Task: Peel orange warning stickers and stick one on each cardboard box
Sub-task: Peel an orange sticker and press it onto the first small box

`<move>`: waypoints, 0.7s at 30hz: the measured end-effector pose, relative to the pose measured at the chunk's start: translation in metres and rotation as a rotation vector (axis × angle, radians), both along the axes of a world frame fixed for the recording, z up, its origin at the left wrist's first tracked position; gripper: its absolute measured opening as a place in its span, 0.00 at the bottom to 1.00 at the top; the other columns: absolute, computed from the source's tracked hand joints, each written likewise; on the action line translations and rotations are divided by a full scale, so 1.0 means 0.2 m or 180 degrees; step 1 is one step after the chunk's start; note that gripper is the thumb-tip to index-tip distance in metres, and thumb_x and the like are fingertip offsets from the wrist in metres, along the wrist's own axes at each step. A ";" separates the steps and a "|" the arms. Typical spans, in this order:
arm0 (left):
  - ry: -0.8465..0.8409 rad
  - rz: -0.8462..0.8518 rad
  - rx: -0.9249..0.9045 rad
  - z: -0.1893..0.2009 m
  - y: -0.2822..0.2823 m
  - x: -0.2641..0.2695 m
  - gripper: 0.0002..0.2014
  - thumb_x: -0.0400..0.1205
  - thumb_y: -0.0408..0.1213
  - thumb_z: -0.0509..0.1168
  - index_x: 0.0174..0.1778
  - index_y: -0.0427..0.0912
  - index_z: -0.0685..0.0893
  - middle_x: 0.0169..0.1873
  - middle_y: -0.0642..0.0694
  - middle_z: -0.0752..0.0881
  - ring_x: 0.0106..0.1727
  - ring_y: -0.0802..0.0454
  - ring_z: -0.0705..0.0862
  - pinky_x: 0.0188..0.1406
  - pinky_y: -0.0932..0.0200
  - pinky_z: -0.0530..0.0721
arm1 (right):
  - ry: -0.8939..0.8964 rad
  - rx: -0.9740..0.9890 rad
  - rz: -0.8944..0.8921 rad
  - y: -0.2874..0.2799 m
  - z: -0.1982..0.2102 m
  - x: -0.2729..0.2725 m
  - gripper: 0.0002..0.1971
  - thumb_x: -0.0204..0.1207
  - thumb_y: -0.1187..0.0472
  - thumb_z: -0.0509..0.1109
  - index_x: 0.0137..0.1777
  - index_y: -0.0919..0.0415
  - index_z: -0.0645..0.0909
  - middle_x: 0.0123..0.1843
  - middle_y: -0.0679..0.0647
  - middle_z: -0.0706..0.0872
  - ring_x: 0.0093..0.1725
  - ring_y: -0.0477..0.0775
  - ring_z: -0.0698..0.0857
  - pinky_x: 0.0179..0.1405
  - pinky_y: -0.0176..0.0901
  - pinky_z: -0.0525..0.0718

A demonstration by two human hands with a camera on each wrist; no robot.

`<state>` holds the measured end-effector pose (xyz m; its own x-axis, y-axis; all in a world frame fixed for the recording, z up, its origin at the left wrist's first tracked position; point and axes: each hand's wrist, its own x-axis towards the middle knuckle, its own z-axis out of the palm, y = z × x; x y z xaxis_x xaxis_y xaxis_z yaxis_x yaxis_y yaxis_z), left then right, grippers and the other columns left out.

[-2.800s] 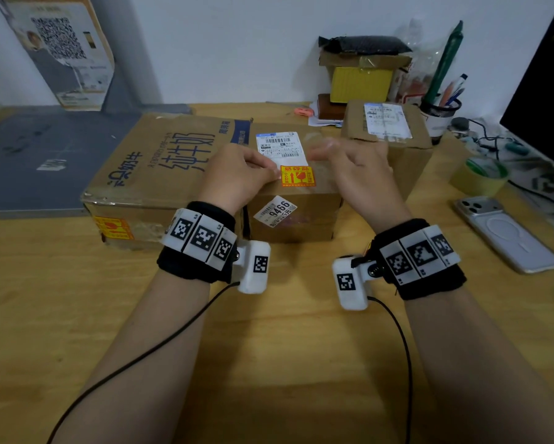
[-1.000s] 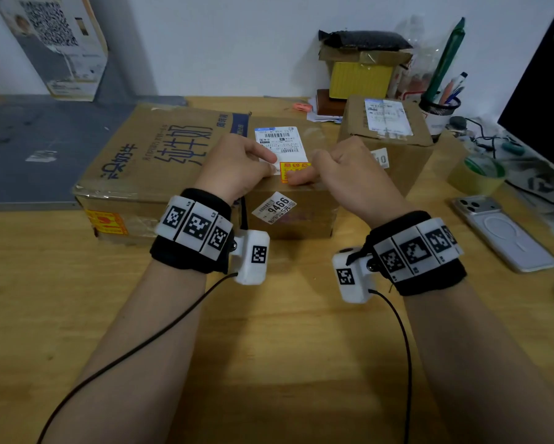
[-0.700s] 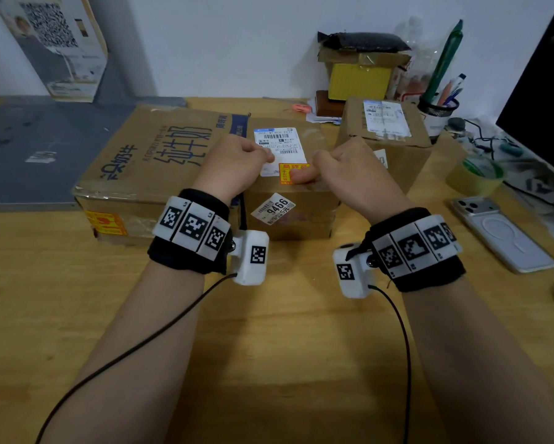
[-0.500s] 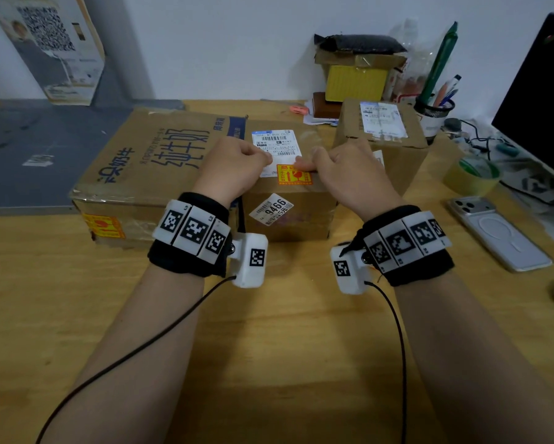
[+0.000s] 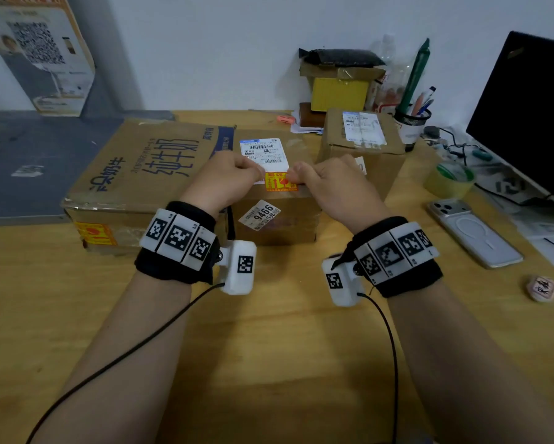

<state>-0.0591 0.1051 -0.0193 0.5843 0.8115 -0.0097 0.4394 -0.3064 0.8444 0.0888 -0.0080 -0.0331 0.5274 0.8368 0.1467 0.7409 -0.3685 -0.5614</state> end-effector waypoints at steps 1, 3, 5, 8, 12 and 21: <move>0.0008 -0.0025 -0.0017 -0.01 0.00 0.00 0.05 0.83 0.43 0.69 0.42 0.56 0.88 0.65 0.49 0.86 0.67 0.49 0.82 0.70 0.48 0.80 | 0.0043 0.0078 -0.0002 -0.01 0.00 -0.01 0.27 0.81 0.36 0.54 0.54 0.46 0.94 0.52 0.54 0.92 0.64 0.57 0.77 0.65 0.60 0.79; -0.0004 -0.0038 -0.0038 -0.02 -0.02 -0.01 0.07 0.83 0.39 0.69 0.42 0.55 0.88 0.67 0.50 0.85 0.69 0.49 0.81 0.67 0.52 0.80 | 0.0180 0.0216 -0.0025 -0.04 0.02 -0.01 0.28 0.77 0.35 0.54 0.47 0.47 0.95 0.41 0.51 0.92 0.54 0.58 0.83 0.60 0.55 0.81; 0.0011 -0.0050 -0.0047 -0.03 -0.02 -0.01 0.07 0.82 0.35 0.68 0.47 0.53 0.88 0.67 0.48 0.84 0.69 0.49 0.81 0.57 0.59 0.81 | 0.0274 0.0201 -0.0084 -0.08 0.05 -0.01 0.26 0.83 0.41 0.58 0.42 0.51 0.96 0.26 0.44 0.87 0.40 0.53 0.84 0.48 0.47 0.78; 0.0101 -0.0094 -0.0050 -0.01 -0.02 -0.02 0.07 0.83 0.33 0.69 0.53 0.49 0.88 0.56 0.49 0.84 0.58 0.51 0.82 0.41 0.66 0.77 | 0.0360 0.0339 -0.0124 -0.13 0.07 0.00 0.25 0.86 0.46 0.62 0.37 0.53 0.96 0.26 0.42 0.89 0.34 0.44 0.83 0.42 0.43 0.78; 0.0229 -0.0029 0.0007 0.01 0.01 -0.03 0.17 0.82 0.30 0.70 0.66 0.44 0.83 0.55 0.48 0.82 0.56 0.50 0.82 0.55 0.55 0.83 | 0.0349 0.0610 -0.0363 -0.14 0.04 -0.01 0.14 0.83 0.50 0.69 0.47 0.54 0.95 0.42 0.48 0.93 0.39 0.45 0.85 0.42 0.39 0.80; 0.0124 0.0142 0.0009 0.03 0.00 -0.07 0.22 0.77 0.22 0.70 0.67 0.41 0.85 0.61 0.41 0.89 0.62 0.42 0.87 0.61 0.43 0.88 | 0.1193 -0.0224 -0.0521 -0.10 0.06 -0.05 0.14 0.85 0.52 0.67 0.58 0.64 0.81 0.38 0.59 0.90 0.26 0.54 0.93 0.24 0.38 0.80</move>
<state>-0.0736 0.1048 -0.0142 0.5468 0.8367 -0.0294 0.4853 -0.2882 0.8255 0.0779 -0.0285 -0.0214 0.6604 0.7386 -0.1353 0.4184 -0.5116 -0.7505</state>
